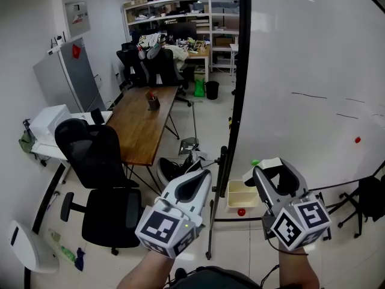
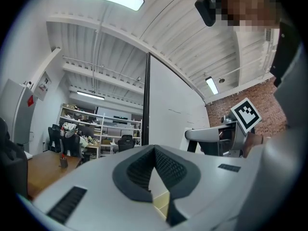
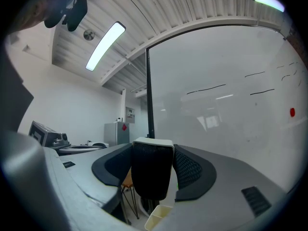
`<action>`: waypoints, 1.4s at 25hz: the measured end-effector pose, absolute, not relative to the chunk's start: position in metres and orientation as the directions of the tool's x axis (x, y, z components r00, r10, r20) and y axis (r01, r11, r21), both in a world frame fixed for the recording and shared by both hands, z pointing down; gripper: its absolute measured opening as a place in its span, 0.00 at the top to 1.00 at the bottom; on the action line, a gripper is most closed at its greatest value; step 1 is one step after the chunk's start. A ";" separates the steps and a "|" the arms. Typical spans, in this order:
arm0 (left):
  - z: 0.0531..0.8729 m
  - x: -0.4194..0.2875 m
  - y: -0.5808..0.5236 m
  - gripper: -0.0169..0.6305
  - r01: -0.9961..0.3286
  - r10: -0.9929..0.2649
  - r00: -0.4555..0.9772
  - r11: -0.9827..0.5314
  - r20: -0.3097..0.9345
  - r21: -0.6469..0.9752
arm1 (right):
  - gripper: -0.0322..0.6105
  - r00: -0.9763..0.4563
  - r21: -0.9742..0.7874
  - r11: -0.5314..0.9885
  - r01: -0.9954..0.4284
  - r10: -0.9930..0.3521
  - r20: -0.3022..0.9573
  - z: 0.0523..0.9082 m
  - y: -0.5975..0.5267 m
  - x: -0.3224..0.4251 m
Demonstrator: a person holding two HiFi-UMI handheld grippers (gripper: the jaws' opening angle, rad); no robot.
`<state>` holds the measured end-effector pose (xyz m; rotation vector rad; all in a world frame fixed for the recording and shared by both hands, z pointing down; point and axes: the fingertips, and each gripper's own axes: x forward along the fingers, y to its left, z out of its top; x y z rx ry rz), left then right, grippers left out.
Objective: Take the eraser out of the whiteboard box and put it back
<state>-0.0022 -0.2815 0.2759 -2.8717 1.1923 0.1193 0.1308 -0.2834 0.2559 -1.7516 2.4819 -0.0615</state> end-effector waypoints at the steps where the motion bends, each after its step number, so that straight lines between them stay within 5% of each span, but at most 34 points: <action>1: 0.276 -0.003 -0.282 0.94 -0.710 -0.708 0.701 -0.704 -0.085 0.005 | 0.50 -0.331 -0.092 0.335 -0.938 -0.942 -0.061 0.256 -0.283 0.131; 35: 0.376 0.021 -0.365 0.93 -0.762 -0.755 0.647 -0.637 0.106 0.116 | 0.50 -0.264 -0.039 0.262 -0.964 -0.961 0.077 0.347 -0.360 0.142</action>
